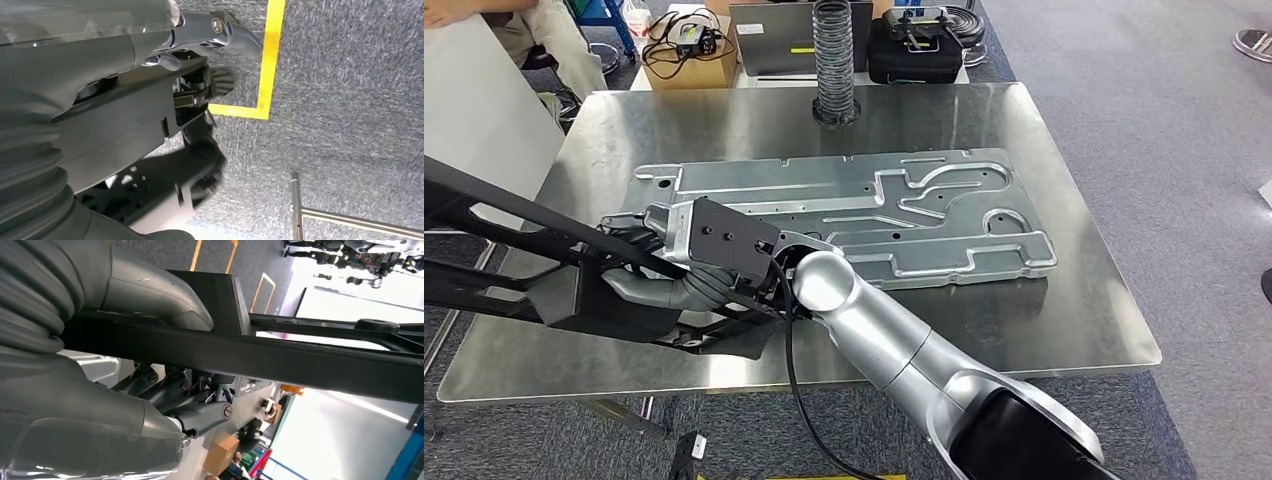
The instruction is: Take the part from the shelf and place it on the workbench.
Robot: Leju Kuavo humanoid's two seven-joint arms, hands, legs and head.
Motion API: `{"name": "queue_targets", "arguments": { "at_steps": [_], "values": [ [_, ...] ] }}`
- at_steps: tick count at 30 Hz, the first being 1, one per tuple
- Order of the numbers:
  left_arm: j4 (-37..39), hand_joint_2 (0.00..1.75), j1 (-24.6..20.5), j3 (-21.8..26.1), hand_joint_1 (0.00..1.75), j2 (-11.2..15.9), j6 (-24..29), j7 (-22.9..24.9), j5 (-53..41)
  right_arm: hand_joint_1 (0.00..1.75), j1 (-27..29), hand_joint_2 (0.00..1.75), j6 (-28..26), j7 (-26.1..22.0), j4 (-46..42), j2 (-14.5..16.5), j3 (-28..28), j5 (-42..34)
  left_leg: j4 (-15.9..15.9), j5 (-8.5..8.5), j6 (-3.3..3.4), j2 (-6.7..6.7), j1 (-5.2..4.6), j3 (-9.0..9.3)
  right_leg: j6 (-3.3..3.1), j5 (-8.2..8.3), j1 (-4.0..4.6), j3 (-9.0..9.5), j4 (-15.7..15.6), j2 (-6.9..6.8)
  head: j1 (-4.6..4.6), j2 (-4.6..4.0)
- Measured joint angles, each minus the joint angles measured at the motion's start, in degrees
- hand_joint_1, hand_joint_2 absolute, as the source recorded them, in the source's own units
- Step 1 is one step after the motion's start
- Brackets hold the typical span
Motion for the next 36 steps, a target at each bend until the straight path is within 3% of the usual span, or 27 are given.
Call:
{"name": "queue_targets", "arguments": {
  "at_steps": [2, 3, 13, 18, 36],
  "values": [
    [0.01, 1.75, -0.03, -0.02, 0.0, -0.04, -0.03, -0.02, 0.0, 1.75, -0.08, 1.75, -0.09, 0.01, -0.02, 0.0, 0.0, 0.33, 0.0, -0.15, -0.13, -0.03, -0.06, 0.23, -0.49, 2.41, 0.12, 2.29, -5.14, 0.0, 0.0, 0.0],
    [0.02, 1.75, -0.03, -0.02, 0.0, -0.05, -0.03, -0.02, 0.0, 1.75, -0.09, 1.75, -0.1, 0.01, -0.02, 0.0, 0.0, 0.4, -0.01, -0.17, -0.15, -0.03, -0.06, 0.25, -0.56, 2.61, 0.15, 2.53, -5.69, 0.0, 0.0, 0.0],
    [-0.01, 1.75, -0.21, -0.01, 0.0, -0.18, -0.07, 0.08, 0.02, 1.75, -0.22, 1.75, -1.18, 0.18, -0.02, 0.02, 0.0, 2.27, 0.24, -0.65, -0.56, 0.08, -0.43, 0.14, -0.65, 2.23, 0.43, 3.05, -7.27, 0.05, -0.09, 0.01],
    [-0.01, 1.75, -0.19, 0.03, 0.0, -0.12, -0.14, 0.36, 0.11, 1.75, -0.28, 1.75, -4.51, 0.73, -0.02, -0.05, -0.16, 9.65, -0.34, -0.43, -1.18, 0.16, -0.24, 0.46, -1.2, 2.14, 0.63, 3.0, -7.24, 0.21, -0.08, 0.01],
    [-0.01, 1.75, 0.0, 0.02, 0.0, -0.1, 0.28, -0.01, 0.42, 1.75, -1.12, 1.75, -15.4, 4.95, -0.17, -1.51, -1.98, 32.53, -0.3, -0.42, -1.23, 0.16, -0.35, 0.41, -1.16, 2.17, 0.5, 3.02, -7.24, 0.18, -0.07, 0.0]
  ]
}}
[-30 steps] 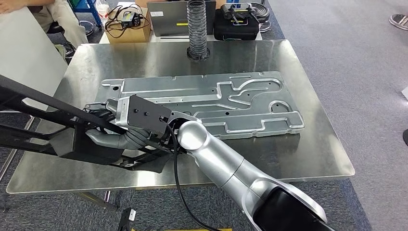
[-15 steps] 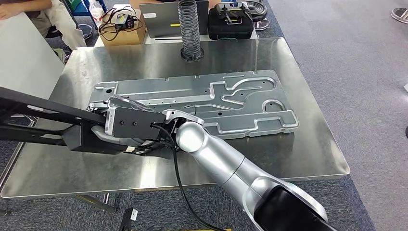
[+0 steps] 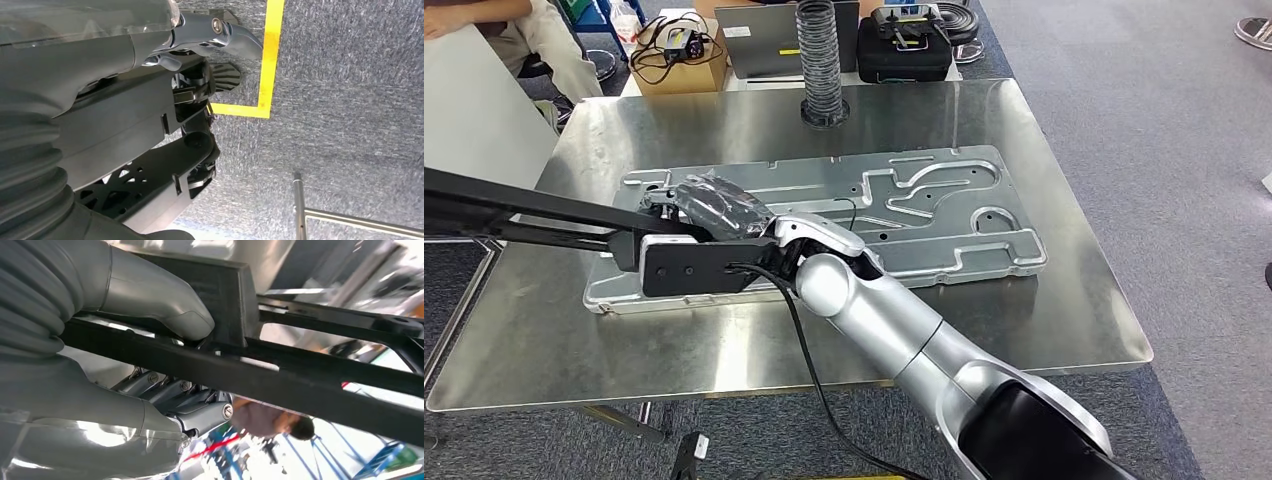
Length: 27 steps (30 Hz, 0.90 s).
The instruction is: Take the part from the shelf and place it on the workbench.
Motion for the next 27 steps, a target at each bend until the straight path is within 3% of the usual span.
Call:
{"name": "queue_targets", "arguments": {
  "at_steps": [15, 27],
  "values": [
    [0.0, 1.75, 0.53, -0.09, 0.0, 0.09, 0.12, -0.33, -0.37, 1.75, -3.29, 1.75, -5.74, 6.03, 1.25, -1.97, 0.18, 19.14, 0.02, 0.01, 0.01, -0.01, -0.01, 0.01, 0.03, 0.02, -0.01, 0.01, 0.0, -0.04, -0.01, 0.0],
    [0.0, 1.75, 0.49, -0.99, 0.0, 0.09, 0.25, 0.17, -0.97, 1.75, -4.4, 1.75, -8.97, 8.9, 6.25, -6.88, -0.39, 30.23, 0.09, 0.0, 0.01, -0.03, -0.03, -0.04, 0.06, 0.04, -0.02, 0.0, 0.0, -0.08, 0.01, 0.0]
  ]
}}
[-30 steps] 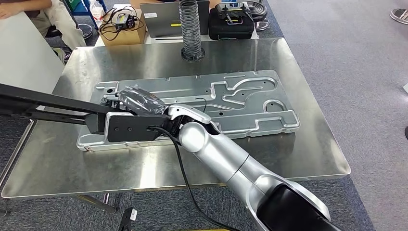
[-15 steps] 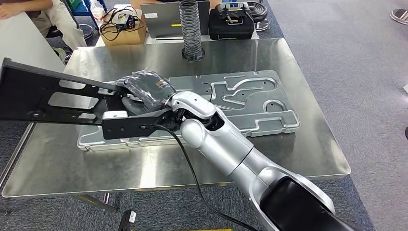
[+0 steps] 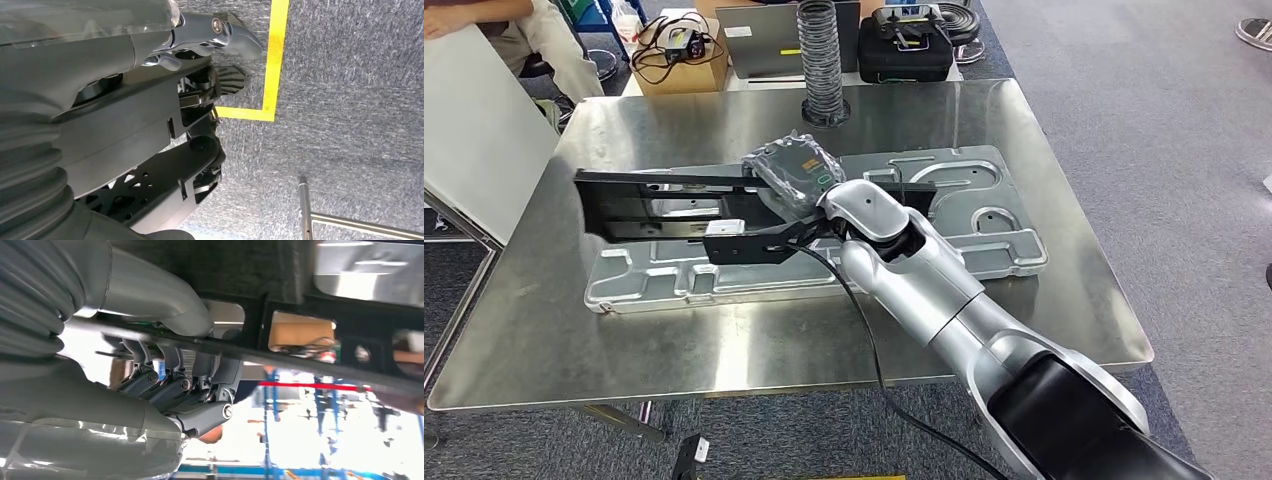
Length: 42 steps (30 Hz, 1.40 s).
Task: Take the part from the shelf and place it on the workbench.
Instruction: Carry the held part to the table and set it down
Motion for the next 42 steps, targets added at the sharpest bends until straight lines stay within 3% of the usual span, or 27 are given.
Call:
{"name": "queue_targets", "arguments": {
  "at_steps": [11, 18, 33, 37, 42],
  "values": [
    [0.0, 1.75, -0.01, -0.35, 0.0, 0.03, -0.05, -0.13, 0.11, 1.75, -0.58, 1.75, -2.33, 0.06, 5.34, -1.97, -1.05, 2.0, 0.0, 0.0, 0.0, 0.01, 0.0, 0.0, 0.0, 0.0, 0.0, -0.01, 0.0, 0.01, -0.01, 0.0],
    [0.0, 1.75, 0.02, -0.35, 0.0, 0.08, -0.06, -0.37, 0.71, 1.75, -1.41, 1.75, -5.45, 2.68, 9.97, -2.01, -0.98, 6.08, 0.0, 0.0, 0.01, 0.0, 0.0, 0.0, 0.01, 0.01, 0.0, 0.0, 0.0, 0.0, 0.01, 0.0],
    [0.0, 1.75, 0.19, -1.51, 0.0, 0.13, -1.78, -1.03, -0.01, 1.75, -3.91, 1.75, -6.28, 3.26, 18.74, -2.01, -3.91, 9.35, 0.01, 0.0, 0.01, 0.01, 0.0, -0.01, 0.01, 0.0, 0.0, 0.0, 0.0, 0.0, -0.01, 0.0],
    [0.0, 1.75, 0.23, -1.55, 0.0, 0.14, -2.0, -1.31, 0.55, 0.0, -4.15, 0.0, -6.33, 3.56, 19.91, -2.03, -4.56, 10.13, 0.01, 0.0, 0.01, 0.01, 0.0, 0.0, 0.01, 0.0, 0.0, 0.0, 0.0, 0.0, -0.01, 0.0],
    [0.0, 1.75, 0.27, -1.58, 0.0, 0.15, -2.02, -1.38, 0.59, 0.0, -4.65, 0.0, -6.36, 3.57, 20.96, -2.07, -4.91, 10.39, 0.01, 0.0, 0.01, 0.01, 0.0, 0.01, 0.01, 0.01, 0.0, 0.01, 0.0, 0.0, -0.01, 0.0]
  ]
}}
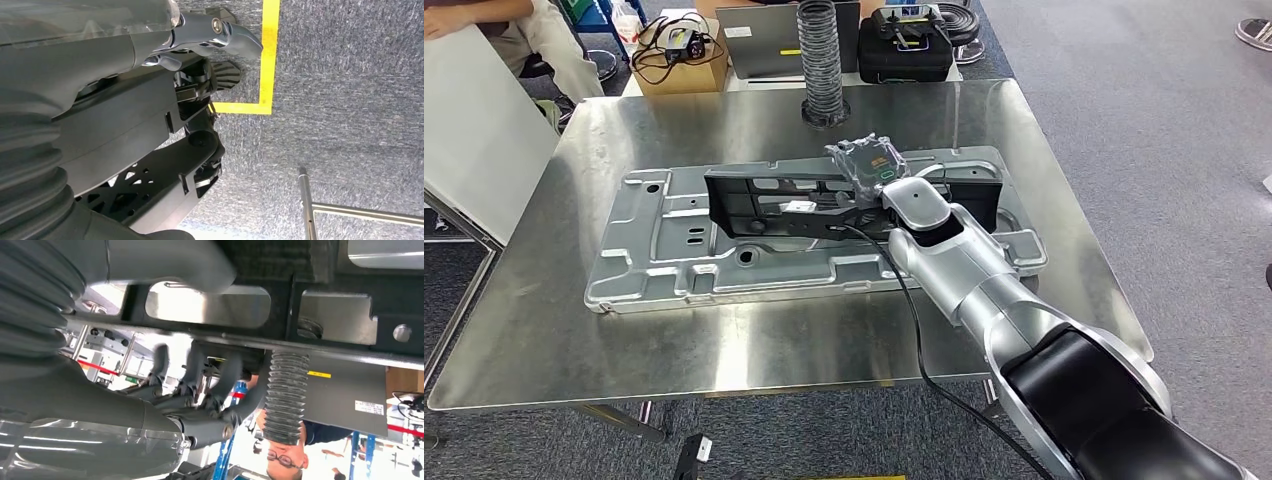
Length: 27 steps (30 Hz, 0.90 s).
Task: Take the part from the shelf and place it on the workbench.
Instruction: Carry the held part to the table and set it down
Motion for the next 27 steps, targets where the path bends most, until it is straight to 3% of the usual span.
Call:
{"name": "queue_targets", "arguments": {
  "at_steps": [2, 6, 27],
  "values": [
    [0.0, 1.75, 0.01, -0.06, 0.0, 0.0, 0.02, 0.06, -0.03, 0.0, -0.02, 0.0, -0.01, 0.0, 0.3, -0.02, -0.11, 0.03, 0.0, 0.0, 0.0, 0.0, 0.0, 0.0, 0.0, 0.0, 0.0, 0.0, 0.0, 0.0, 0.0, 0.0],
    [0.0, 0.0, 0.02, -0.1, 0.0, 0.0, 0.04, 0.33, -0.01, 0.0, -0.05, 0.0, 0.0, 0.02, 0.68, -0.04, -0.33, 0.16, 0.01, 0.0, 0.0, 0.0, 0.0, 0.0, 0.0, 0.01, 0.0, 0.0, 0.0, 0.0, 0.0, 0.0],
    [0.0, 0.0, -0.04, -0.39, 0.0, 0.02, 0.23, 0.25, 0.04, 0.0, -0.08, 0.0, 0.04, -0.72, 1.96, -0.04, -1.45, 1.07, 0.01, 0.0, 0.0, 0.0, 0.0, 0.01, 0.0, 0.01, 0.0, 0.02, 0.0, 0.0, 0.0, 0.0]
  ]
}}
